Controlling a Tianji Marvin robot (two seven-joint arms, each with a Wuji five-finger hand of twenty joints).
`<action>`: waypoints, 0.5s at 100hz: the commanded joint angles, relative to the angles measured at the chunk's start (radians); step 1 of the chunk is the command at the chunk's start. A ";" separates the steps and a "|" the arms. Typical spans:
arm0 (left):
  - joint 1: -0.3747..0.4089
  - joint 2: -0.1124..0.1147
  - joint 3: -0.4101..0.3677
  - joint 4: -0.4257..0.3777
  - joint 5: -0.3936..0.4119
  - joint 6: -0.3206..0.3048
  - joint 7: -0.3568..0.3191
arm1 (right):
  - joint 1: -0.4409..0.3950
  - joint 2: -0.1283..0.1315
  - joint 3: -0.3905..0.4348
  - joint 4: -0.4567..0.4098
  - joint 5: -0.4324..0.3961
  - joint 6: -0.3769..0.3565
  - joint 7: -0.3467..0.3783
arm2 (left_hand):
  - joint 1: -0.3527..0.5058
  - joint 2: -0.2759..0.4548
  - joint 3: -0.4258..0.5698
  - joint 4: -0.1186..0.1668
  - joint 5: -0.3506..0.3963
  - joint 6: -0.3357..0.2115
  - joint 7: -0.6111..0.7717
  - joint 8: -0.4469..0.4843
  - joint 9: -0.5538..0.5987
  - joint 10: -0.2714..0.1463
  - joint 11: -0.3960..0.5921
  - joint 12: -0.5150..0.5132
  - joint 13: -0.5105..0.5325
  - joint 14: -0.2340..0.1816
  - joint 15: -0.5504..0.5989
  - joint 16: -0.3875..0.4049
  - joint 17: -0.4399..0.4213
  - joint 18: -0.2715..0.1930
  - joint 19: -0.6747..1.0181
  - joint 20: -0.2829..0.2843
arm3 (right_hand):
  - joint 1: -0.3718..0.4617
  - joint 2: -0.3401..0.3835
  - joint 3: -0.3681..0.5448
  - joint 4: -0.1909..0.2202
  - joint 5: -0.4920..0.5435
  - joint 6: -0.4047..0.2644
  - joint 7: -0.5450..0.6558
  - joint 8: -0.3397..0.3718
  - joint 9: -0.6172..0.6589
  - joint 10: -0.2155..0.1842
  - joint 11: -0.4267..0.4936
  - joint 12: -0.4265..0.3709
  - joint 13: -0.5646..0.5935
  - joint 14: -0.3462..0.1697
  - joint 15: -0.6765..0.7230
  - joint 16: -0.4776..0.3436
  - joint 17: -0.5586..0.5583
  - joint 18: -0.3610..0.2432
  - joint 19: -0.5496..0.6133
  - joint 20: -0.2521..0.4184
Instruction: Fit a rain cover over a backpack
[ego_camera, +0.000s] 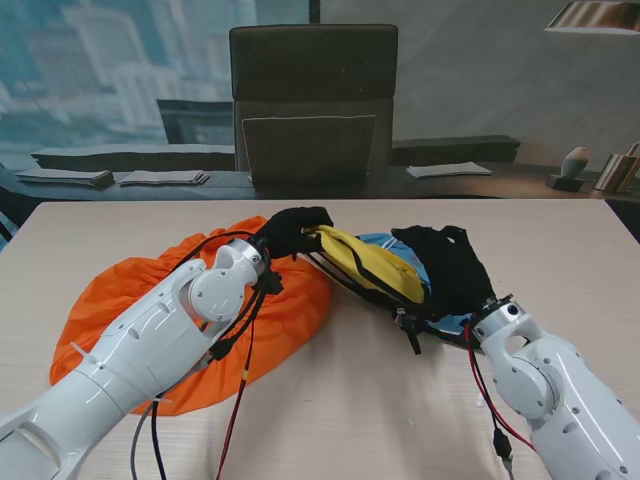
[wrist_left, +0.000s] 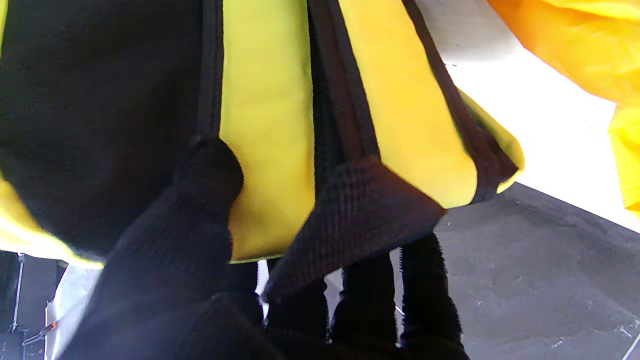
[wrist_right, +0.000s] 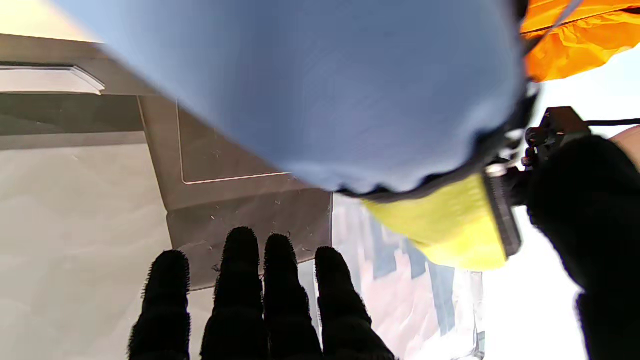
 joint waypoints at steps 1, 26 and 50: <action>-0.007 -0.007 -0.009 -0.024 -0.004 0.006 -0.005 | -0.021 0.005 0.003 -0.030 0.005 0.000 0.056 | -0.004 0.073 0.125 0.025 0.032 0.018 0.112 0.068 0.061 -0.010 0.090 0.047 0.064 0.019 0.090 0.043 0.012 0.010 0.050 0.026 | -0.054 -0.010 0.005 -0.008 -0.036 0.030 -0.019 -0.027 -0.034 0.028 -0.021 -0.020 -0.029 0.007 -0.033 -0.019 -0.002 0.003 -0.048 0.018; 0.006 -0.008 -0.020 -0.039 -0.024 -0.012 -0.004 | 0.053 0.006 -0.106 0.066 -0.039 0.102 -0.021 | 0.024 0.095 0.083 0.023 0.015 0.016 0.107 0.093 0.039 -0.014 0.082 0.069 0.034 0.011 0.088 0.053 -0.006 -0.013 0.060 0.033 | -0.016 -0.073 0.039 -0.010 -0.020 0.007 0.016 -0.010 -0.018 0.037 0.017 -0.003 -0.006 0.026 -0.018 -0.013 0.035 0.005 -0.043 0.030; 0.015 -0.006 -0.019 -0.047 -0.050 -0.058 -0.019 | 0.171 -0.014 -0.262 0.234 -0.020 0.201 -0.188 | 0.024 0.089 0.090 0.024 0.022 0.015 0.105 0.091 0.043 -0.013 0.074 0.064 0.031 0.010 0.083 0.049 -0.010 -0.022 0.062 0.034 | 0.078 -0.087 0.027 0.003 0.168 -0.141 0.179 0.142 0.231 0.029 0.141 0.060 0.213 0.072 0.169 0.045 0.163 0.077 0.201 0.025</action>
